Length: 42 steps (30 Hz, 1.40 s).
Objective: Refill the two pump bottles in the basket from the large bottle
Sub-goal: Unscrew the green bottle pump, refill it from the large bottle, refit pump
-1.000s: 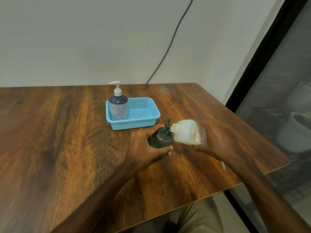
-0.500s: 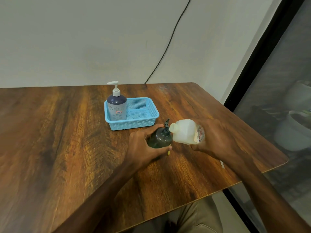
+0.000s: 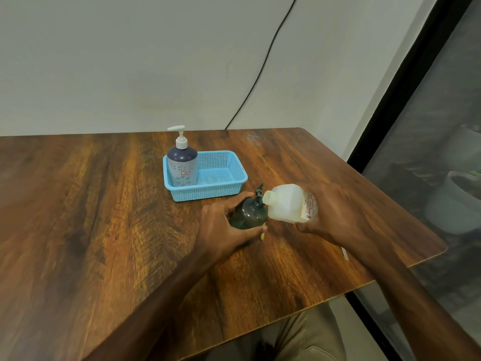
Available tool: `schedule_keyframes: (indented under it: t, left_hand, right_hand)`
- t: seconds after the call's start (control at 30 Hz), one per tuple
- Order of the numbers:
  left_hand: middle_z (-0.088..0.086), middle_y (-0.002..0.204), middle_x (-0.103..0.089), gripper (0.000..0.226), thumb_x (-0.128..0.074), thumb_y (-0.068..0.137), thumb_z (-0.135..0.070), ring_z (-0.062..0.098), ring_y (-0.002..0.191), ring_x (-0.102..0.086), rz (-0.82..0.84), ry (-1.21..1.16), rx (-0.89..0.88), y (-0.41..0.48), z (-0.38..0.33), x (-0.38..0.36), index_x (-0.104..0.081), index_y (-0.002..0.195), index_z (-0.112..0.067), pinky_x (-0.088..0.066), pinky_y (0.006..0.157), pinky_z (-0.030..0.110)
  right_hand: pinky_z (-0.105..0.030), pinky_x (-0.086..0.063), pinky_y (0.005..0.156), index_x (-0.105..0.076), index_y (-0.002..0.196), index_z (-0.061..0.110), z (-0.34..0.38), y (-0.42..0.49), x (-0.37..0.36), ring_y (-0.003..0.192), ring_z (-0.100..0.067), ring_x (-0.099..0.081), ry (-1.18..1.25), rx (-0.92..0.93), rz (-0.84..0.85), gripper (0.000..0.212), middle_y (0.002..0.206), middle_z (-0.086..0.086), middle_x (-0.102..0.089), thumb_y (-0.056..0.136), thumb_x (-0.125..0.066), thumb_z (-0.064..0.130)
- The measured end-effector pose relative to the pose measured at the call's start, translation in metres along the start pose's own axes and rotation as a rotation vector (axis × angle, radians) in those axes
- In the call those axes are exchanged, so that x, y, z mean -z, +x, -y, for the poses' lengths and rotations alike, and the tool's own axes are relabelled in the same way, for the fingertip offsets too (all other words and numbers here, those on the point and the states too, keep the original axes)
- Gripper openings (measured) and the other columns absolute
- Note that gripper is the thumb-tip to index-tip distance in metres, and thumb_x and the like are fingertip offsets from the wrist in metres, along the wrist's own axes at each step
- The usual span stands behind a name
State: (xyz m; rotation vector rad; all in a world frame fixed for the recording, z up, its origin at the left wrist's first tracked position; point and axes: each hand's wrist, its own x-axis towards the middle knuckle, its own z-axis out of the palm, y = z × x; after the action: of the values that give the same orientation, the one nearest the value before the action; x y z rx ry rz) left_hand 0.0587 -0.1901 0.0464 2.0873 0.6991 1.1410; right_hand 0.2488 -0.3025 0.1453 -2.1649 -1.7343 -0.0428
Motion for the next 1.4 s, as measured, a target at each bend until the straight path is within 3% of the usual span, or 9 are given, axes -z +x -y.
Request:
schedule_keyframes:
  t: [0.3,0.77,0.9,1.07,1.27,1.4]
  left_hand:
    - [-0.049,0.106,-0.051,0.072,-0.094,0.066,-0.035,-0.027,0.107,-0.053,0.010,0.001,0.009,-0.0007,0.0000,-0.0004,-0.053,0.124,-0.046,-0.041,0.088,-0.001]
    - [-0.045,0.114,-0.052,0.075,-0.093,0.066,-0.042,-0.023,0.110,-0.054,0.012,0.005,0.027,-0.0022,-0.0002,-0.0006,-0.053,0.130,-0.043,-0.045,0.093,0.004]
    - [-0.046,0.112,-0.051,0.073,-0.092,0.067,-0.043,-0.024,0.109,-0.054,0.017,0.005,0.030,-0.0020,0.0000,0.0000,-0.052,0.128,-0.045,-0.045,0.093,0.003]
    - [-0.046,0.110,-0.053,0.074,-0.092,0.067,-0.041,-0.024,0.109,-0.053,0.020,-0.005,0.034,-0.0024,0.0011,-0.0006,-0.052,0.129,-0.045,-0.043,0.090,0.001]
    - [-0.041,0.115,-0.055,0.075,-0.092,0.067,-0.043,-0.021,0.112,-0.055,0.019,-0.008,0.038,-0.0030,0.0036,-0.0020,-0.054,0.132,-0.043,-0.047,0.094,0.006]
    - [-0.044,0.110,-0.056,0.073,-0.094,0.066,-0.039,-0.019,0.109,-0.058,0.011,-0.018,0.038,-0.0030,0.0020,-0.0022,-0.055,0.128,-0.046,-0.048,0.092,0.006]
  right_hand:
    - [-0.023,-0.033,0.088,-0.057,0.130,0.011,0.0012,-0.0009,0.0010,0.112,-0.023,-0.055,0.004,0.001,-0.005,0.072,0.126,-0.010,-0.062,0.067,-0.089,0.019]
    - [-0.028,-0.037,0.096,-0.055,0.133,0.009,0.0002,0.0018,0.0028,0.117,-0.028,-0.055,0.004,0.008,0.032,0.072,0.130,-0.012,-0.060,0.069,-0.088,0.017]
    - [-0.039,-0.042,0.101,-0.055,0.132,0.005,0.0014,0.0025,0.0049,0.118,-0.032,-0.056,0.037,0.003,0.045,0.073,0.129,-0.016,-0.060,0.067,-0.088,0.012]
    - [-0.029,-0.037,0.094,-0.056,0.132,0.011,0.0022,0.0024,0.0033,0.117,-0.027,-0.055,-0.020,0.014,0.025,0.073,0.127,-0.009,-0.061,0.067,-0.088,0.016]
    - [-0.026,-0.034,0.095,-0.054,0.134,0.013,0.0045,0.0016,0.0052,0.120,-0.025,-0.052,-0.025,0.011,0.035,0.073,0.131,-0.008,-0.058,0.069,-0.087,0.017]
    - [-0.028,-0.038,0.090,-0.058,0.130,0.011,0.0013,0.0049,0.0067,0.114,-0.028,-0.058,-0.001,0.032,0.064,0.073,0.123,-0.010,-0.063,0.065,-0.090,0.017]
